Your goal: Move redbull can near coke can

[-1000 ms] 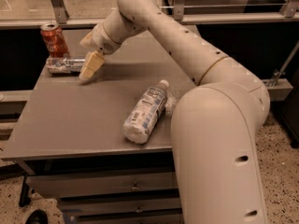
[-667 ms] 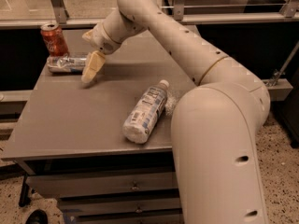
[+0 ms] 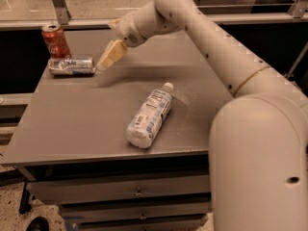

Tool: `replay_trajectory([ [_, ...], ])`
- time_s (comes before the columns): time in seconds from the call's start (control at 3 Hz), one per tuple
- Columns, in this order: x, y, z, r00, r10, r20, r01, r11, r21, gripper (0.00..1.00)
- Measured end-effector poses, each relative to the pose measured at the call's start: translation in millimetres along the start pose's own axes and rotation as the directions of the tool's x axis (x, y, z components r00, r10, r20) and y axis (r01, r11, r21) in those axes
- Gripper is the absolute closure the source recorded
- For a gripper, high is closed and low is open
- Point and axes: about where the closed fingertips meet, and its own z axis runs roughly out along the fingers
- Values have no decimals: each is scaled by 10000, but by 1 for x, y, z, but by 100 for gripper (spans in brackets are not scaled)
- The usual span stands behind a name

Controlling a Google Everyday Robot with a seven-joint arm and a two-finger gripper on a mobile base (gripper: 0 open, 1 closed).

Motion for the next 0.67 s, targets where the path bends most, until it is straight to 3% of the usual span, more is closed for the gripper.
replay_trajectory([
  [0.33,10,-30,-81,9913,549,1193,-757,9813,1770,0],
  [0.67,19,-34,-94,9909,655,1176,-884,9755,2014,0],
])
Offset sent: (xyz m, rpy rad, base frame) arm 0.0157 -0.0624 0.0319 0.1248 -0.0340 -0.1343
